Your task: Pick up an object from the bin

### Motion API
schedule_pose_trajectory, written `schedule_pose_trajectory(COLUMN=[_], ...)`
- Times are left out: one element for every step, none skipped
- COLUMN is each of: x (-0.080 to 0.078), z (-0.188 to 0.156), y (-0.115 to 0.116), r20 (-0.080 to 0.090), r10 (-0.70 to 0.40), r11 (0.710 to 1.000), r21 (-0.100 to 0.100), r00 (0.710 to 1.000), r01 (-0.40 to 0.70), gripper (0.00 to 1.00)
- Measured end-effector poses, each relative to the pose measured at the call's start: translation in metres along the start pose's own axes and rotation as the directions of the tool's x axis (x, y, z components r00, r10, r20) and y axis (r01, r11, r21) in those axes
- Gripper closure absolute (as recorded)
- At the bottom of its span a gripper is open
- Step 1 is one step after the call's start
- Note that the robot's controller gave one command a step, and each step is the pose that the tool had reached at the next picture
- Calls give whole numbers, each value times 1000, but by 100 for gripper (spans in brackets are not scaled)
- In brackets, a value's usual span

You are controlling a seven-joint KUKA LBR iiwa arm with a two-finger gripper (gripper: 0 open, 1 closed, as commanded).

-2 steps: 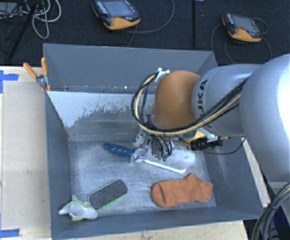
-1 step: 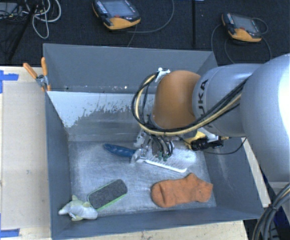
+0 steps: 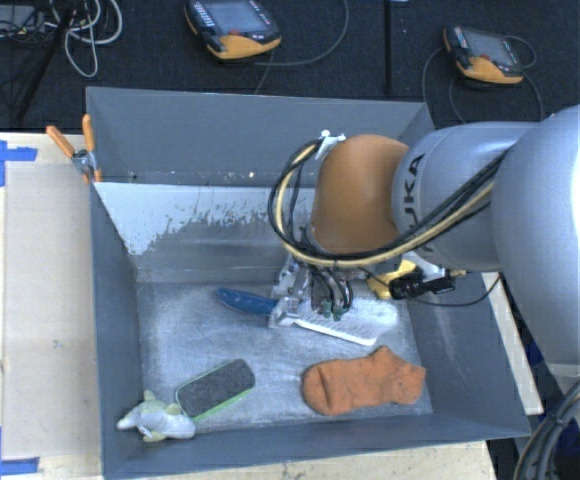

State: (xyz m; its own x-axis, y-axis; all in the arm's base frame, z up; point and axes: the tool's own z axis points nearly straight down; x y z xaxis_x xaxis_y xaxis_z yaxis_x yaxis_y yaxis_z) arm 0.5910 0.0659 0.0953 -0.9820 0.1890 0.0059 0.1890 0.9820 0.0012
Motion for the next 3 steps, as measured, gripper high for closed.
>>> schedule_pose_trajectory(x=[0, -1, -2], z=[-22, -40, -50], y=[-1, -1, -1], r20=[0, 5, 7], r10=[1, 2, 3], r11=[1000, 1000, 1000], r21=[2, 1, 0], r00=[1000, 1000, 1000], r01=[-1, -2, -3], gripper=[100, 100, 100])
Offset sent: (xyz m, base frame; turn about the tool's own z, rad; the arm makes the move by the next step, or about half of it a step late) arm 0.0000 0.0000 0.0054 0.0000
